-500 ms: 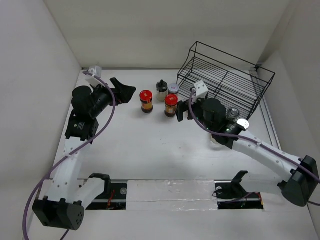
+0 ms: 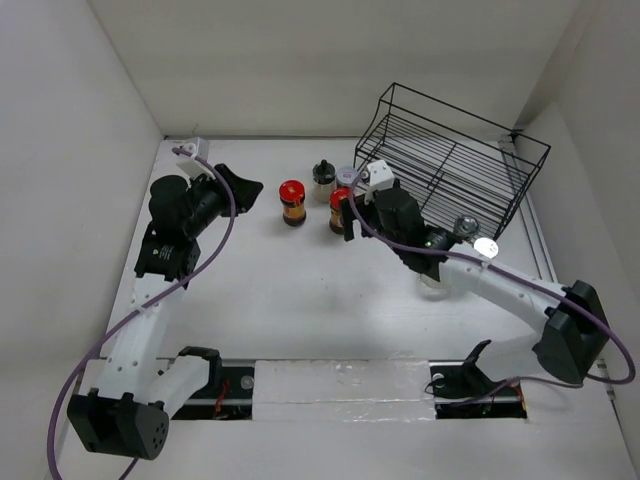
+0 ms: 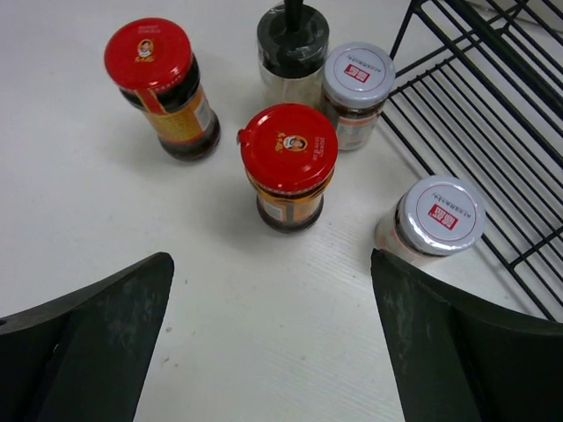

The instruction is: Organize the condiment bottles

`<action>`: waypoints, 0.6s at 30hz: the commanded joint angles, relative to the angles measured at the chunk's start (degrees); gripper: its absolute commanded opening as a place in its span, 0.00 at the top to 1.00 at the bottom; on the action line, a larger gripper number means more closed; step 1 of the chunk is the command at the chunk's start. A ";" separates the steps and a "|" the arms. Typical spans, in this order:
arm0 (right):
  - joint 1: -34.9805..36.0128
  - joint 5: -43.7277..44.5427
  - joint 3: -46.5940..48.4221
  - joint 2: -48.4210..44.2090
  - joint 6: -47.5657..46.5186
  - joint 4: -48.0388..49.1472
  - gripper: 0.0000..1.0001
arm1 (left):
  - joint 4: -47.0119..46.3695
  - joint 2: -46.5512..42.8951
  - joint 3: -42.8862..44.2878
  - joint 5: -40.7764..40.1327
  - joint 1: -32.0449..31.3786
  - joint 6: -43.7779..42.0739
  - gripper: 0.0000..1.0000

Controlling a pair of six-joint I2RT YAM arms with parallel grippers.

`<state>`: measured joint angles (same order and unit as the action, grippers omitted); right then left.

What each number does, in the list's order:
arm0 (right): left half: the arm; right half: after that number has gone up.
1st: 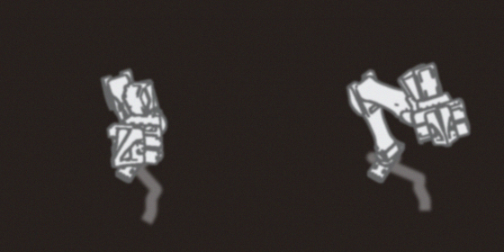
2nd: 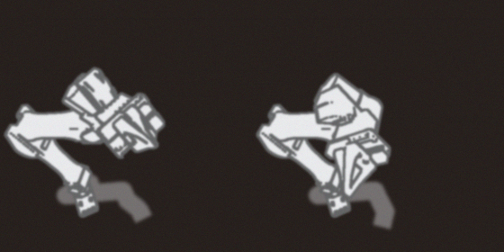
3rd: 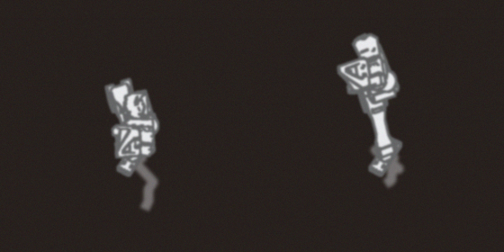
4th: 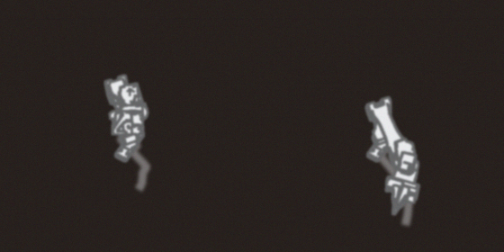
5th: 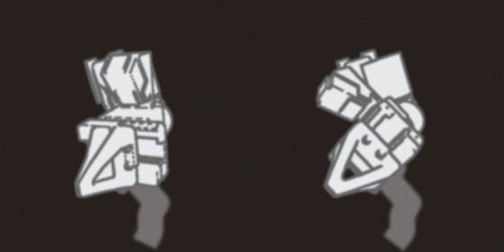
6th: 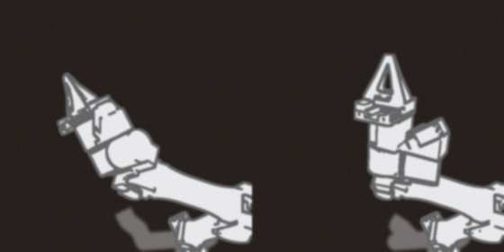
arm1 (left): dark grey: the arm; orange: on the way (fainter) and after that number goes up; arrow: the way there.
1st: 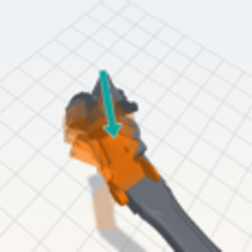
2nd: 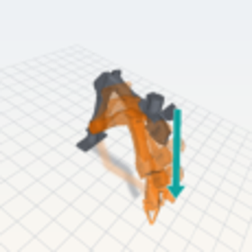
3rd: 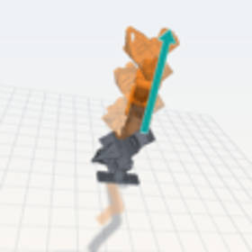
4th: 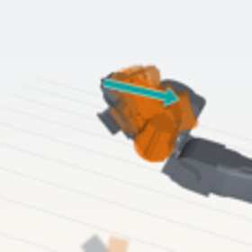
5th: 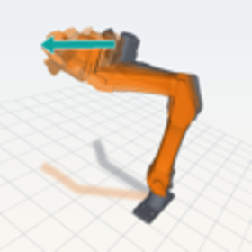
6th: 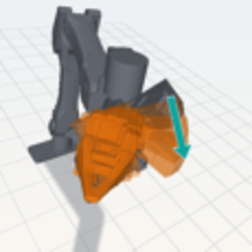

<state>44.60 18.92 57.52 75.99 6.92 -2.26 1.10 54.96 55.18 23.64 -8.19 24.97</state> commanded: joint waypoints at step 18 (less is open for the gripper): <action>-6.89 -9.34 22.55 26.41 -0.85 -3.45 0.00 | -2.33 -0.12 0.11 0.00 -0.08 -0.10 0.39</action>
<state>37.87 11.22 76.97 102.45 6.24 -6.00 1.10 55.07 55.18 23.49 -8.19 24.97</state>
